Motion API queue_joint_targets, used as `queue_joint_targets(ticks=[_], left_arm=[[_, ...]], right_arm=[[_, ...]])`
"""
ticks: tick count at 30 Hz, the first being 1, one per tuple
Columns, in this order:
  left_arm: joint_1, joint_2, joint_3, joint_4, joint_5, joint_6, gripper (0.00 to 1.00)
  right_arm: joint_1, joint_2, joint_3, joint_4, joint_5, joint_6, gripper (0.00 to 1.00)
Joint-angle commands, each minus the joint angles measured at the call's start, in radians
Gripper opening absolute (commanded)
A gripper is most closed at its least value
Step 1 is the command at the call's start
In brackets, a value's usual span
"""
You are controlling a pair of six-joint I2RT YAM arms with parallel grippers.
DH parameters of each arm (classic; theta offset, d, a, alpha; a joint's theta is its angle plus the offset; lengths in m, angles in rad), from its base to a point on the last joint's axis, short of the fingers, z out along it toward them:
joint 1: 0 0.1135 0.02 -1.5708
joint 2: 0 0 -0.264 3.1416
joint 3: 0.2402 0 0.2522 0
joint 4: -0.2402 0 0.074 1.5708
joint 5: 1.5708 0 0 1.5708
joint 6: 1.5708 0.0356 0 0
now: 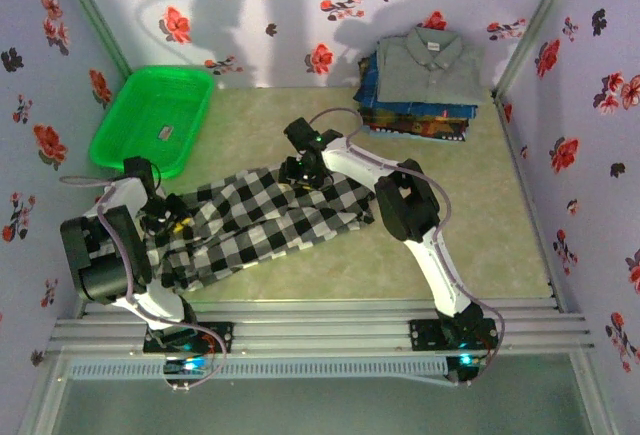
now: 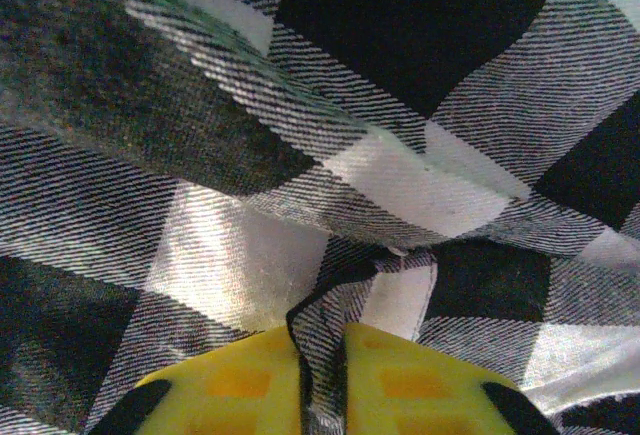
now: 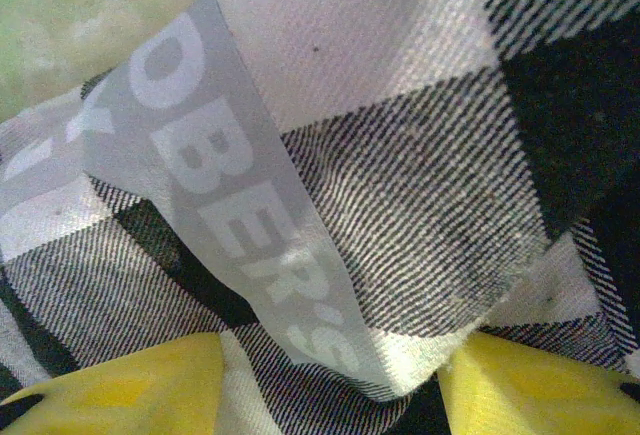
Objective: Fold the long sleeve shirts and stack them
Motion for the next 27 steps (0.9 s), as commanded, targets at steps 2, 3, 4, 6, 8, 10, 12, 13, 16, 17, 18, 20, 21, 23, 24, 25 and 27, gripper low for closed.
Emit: queue_joint_targets(ticks=[2, 3, 4, 6, 8, 10, 12, 13, 16, 17, 18, 20, 21, 23, 24, 25, 27], left_arm=[[0.006, -0.023, 0.035, -0.020, -0.034, 0.019, 0.13], [0.005, -0.026, 0.047, -0.029, -0.052, 0.027, 0.12], [0.006, -0.026, 0.060, -0.040, -0.067, 0.035, 0.12], [0.006, -0.021, 0.086, -0.052, -0.089, 0.053, 0.11], [0.006, -0.013, 0.110, -0.060, -0.107, 0.069, 0.11], [0.006, -0.004, 0.128, -0.063, -0.119, 0.082, 0.11], [0.007, 0.017, 0.140, -0.062, -0.119, 0.092, 0.12], [0.007, 0.027, 0.143, -0.061, -0.115, 0.094, 0.12], [0.006, 0.049, 0.128, -0.052, -0.121, 0.098, 0.12], [0.007, 0.050, 0.120, -0.046, -0.133, 0.099, 0.12], [0.008, 0.052, 0.113, -0.040, -0.144, 0.103, 0.12], [0.006, 0.057, 0.108, -0.036, -0.163, 0.110, 0.12], [0.006, 0.064, 0.108, -0.035, -0.167, 0.115, 0.13], [0.007, 0.078, 0.109, -0.035, -0.186, 0.117, 0.16], [0.006, 0.082, 0.112, -0.034, -0.204, 0.112, 0.25], [0.008, 0.085, 0.117, -0.040, -0.211, 0.107, 0.40], [0.006, 0.070, 0.146, -0.071, -0.213, 0.083, 0.58]], right_arm=[[-0.009, 0.014, 0.012, -0.050, 0.030, -0.006, 0.59], [-0.011, 0.014, 0.011, -0.061, 0.039, -0.006, 0.58], [-0.014, 0.014, 0.011, -0.067, 0.047, -0.006, 0.58], [-0.018, 0.017, 0.013, -0.087, 0.068, -0.011, 0.58], [-0.017, 0.022, 0.026, -0.116, 0.100, -0.023, 0.58], [-0.017, 0.030, 0.038, -0.137, 0.124, -0.032, 0.58], [-0.019, 0.045, 0.054, -0.157, 0.133, -0.038, 0.59], [-0.020, 0.053, 0.060, -0.164, 0.131, -0.041, 0.59], [-0.019, 0.072, 0.078, -0.182, 0.133, -0.043, 0.59], [-0.019, 0.074, 0.076, -0.182, 0.137, -0.043, 0.59], [-0.019, 0.075, 0.077, -0.183, 0.139, -0.043, 0.59], [-0.019, 0.076, 0.076, -0.184, 0.143, -0.044, 0.59], [-0.019, 0.075, 0.077, -0.183, 0.145, -0.046, 0.60], [-0.019, 0.075, 0.077, -0.185, 0.145, -0.051, 0.60], [-0.019, 0.073, 0.079, -0.192, 0.146, -0.056, 0.60], [-0.019, 0.068, 0.079, -0.197, 0.147, -0.060, 0.60], [-0.018, 0.022, 0.046, -0.173, 0.155, -0.068, 0.61]])
